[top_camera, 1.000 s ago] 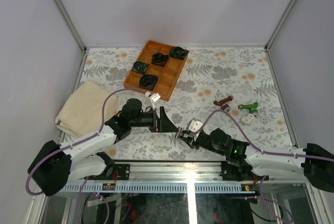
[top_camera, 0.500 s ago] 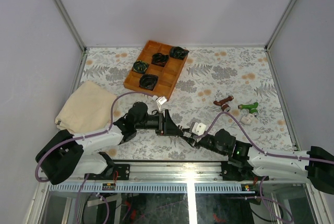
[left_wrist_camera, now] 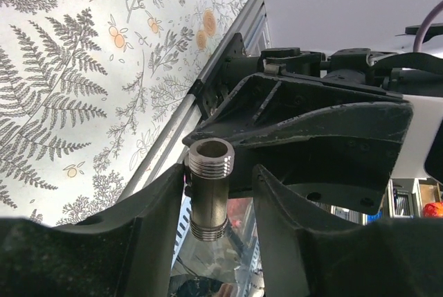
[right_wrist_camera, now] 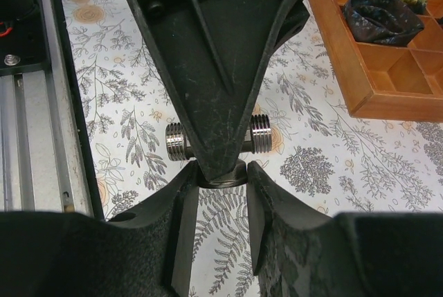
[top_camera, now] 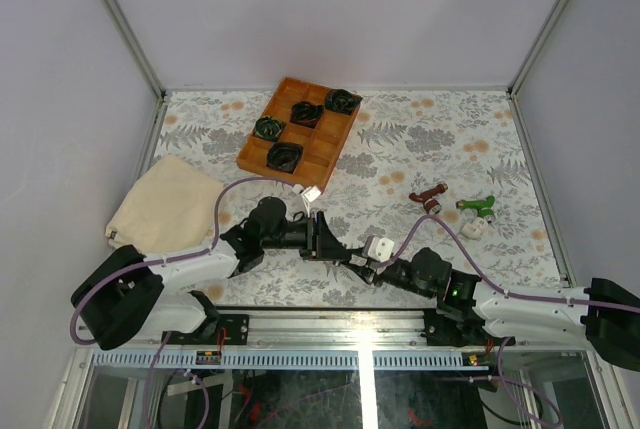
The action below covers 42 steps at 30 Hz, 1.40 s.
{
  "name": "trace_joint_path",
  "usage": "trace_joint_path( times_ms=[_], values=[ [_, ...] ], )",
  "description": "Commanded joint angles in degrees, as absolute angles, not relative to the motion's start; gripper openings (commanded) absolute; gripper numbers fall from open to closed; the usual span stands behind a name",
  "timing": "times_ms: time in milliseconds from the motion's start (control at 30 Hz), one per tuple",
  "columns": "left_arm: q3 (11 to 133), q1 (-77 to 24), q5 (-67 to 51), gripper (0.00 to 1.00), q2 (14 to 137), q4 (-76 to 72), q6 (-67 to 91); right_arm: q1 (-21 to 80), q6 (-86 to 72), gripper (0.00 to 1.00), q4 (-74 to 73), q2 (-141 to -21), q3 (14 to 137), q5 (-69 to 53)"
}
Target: Install the water faucets
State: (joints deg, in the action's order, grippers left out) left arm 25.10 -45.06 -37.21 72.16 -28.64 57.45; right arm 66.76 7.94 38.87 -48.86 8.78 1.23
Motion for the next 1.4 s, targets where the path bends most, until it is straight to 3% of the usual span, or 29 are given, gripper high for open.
trace_joint_path(
  times_ms=[0, 300, 433, 767, 900, 1133, 1367],
  values=[
    [24.84, -45.78, -35.94, 0.41, 73.27, -32.07, 57.74, 66.96, 7.48, 0.21, 43.95, -48.87, 9.65, -0.13],
    [25.11, -46.12, -37.31, 0.45, 73.65, -32.98, 57.74, 67.01, 7.69, 0.21, 44.62, -49.22, 9.36, 1.66],
    [25.3, -46.35, -36.73, 0.4, 73.52, -32.81, 57.12, 66.99, 7.56, 0.22, 46.56, -49.76, 9.13, 2.37],
    [26.89, -46.69, -36.5, 0.37, 74.61, -29.73, 54.95, 66.97, 6.97, 0.22, 48.96, -51.4, 9.15, 2.51],
    [27.47, -46.74, -36.68, 0.46, 74.99, -28.73, 54.29, 67.02, 6.9, 0.22, 49.75, -51.18, 8.69, 3.17],
    [27.67, -46.67, -35.74, 0.43, 75.46, -27.43, 53.84, 66.99, 6.61, 0.22, 49.15, -49.6, 7.97, 3.29],
    [28.77, -46.73, -33.6, 0.52, 75.06, -24.12, 53.08, 66.99, 6.19, 0.21, 47.69, -47.65, 7.34, 3.32]
  ],
)
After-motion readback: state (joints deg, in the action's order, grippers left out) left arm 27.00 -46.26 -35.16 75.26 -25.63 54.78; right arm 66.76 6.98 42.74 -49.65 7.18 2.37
